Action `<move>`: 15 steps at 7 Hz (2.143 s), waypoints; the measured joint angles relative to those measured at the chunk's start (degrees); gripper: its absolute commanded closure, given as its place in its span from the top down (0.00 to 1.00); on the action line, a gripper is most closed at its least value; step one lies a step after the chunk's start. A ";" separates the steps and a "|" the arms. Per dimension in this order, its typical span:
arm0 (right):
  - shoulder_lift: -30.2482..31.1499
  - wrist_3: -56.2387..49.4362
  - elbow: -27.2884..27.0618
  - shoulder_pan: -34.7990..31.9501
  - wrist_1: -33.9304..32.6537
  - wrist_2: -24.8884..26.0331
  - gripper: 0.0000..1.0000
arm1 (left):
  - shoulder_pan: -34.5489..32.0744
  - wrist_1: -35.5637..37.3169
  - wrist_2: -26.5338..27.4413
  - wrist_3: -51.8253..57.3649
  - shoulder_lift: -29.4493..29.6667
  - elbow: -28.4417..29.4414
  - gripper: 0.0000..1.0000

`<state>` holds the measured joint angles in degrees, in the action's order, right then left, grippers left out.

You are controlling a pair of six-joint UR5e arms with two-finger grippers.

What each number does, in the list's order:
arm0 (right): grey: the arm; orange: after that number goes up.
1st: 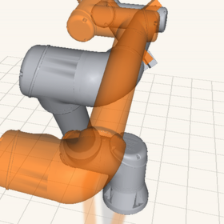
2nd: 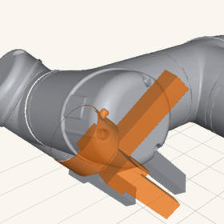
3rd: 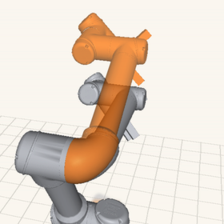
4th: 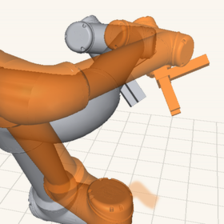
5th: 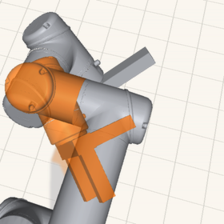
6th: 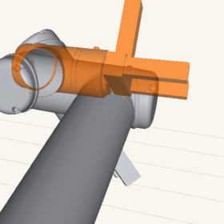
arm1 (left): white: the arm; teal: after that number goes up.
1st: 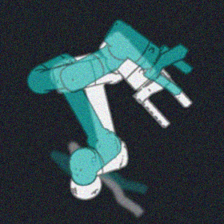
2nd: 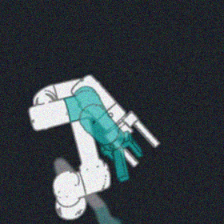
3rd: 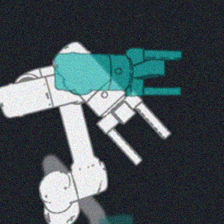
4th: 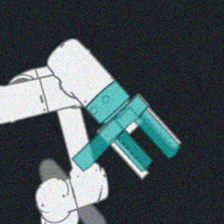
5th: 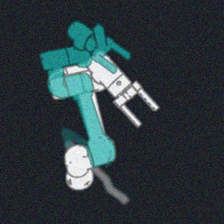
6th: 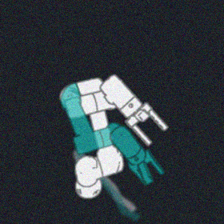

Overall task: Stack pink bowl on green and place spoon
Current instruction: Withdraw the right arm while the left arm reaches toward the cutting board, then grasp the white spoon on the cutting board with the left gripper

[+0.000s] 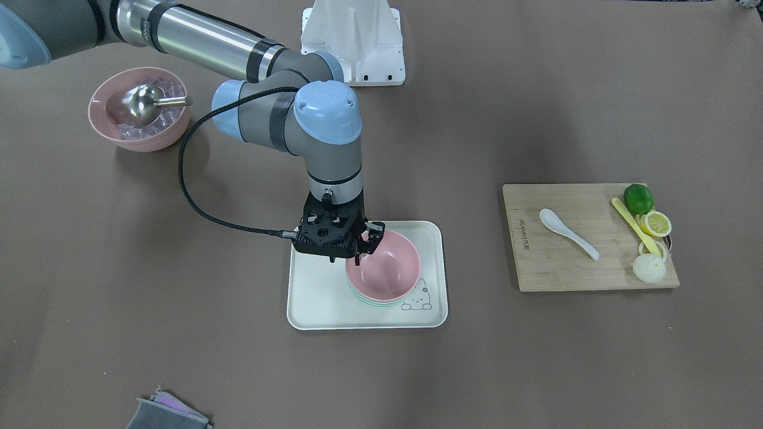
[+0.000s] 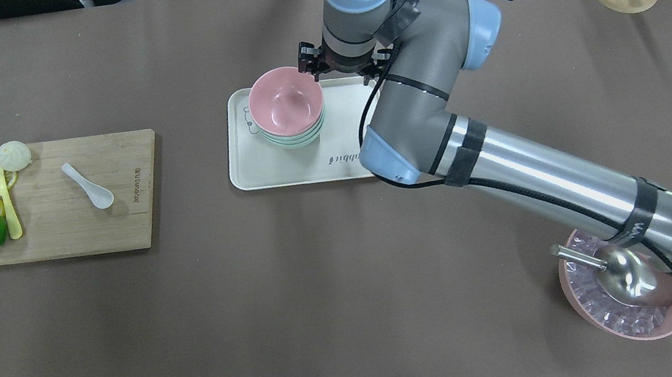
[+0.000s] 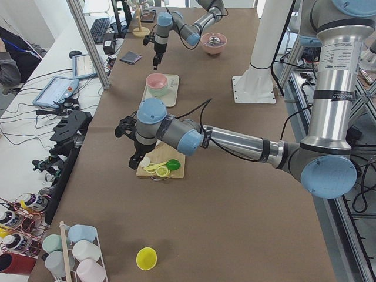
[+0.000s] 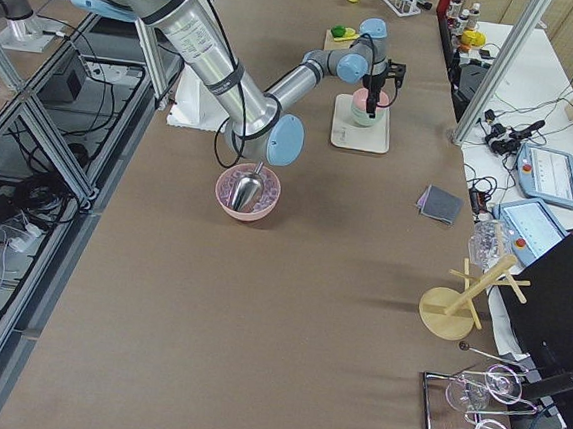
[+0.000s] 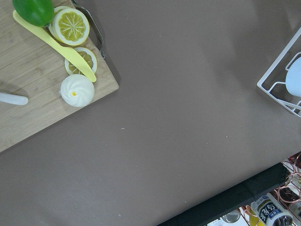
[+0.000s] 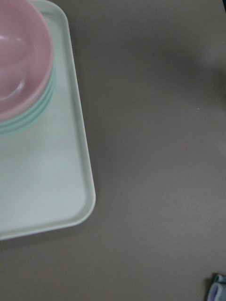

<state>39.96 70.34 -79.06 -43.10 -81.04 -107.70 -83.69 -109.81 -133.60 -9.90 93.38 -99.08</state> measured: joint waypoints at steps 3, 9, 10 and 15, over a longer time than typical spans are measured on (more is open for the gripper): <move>16.86 -20.65 -12.26 -10.45 0.28 -7.34 1.00 | 12.14 -6.79 11.35 -36.06 2.03 -0.99 0.97; 43.75 -51.67 -16.29 -42.21 0.17 -28.97 1.00 | 36.34 -6.65 38.92 -70.19 6.97 2.10 0.97; 46.45 -53.81 -15.90 -45.98 0.00 -29.76 1.00 | 39.18 -6.65 41.53 -73.19 7.09 2.70 0.97; 50.02 -62.77 -15.72 -48.17 -0.24 -24.23 1.00 | 42.26 -7.31 47.19 -78.68 7.68 5.30 0.13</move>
<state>89.98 7.56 -94.79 -91.27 -81.28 -131.93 -41.43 -117.12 -86.41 -88.58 101.06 -93.77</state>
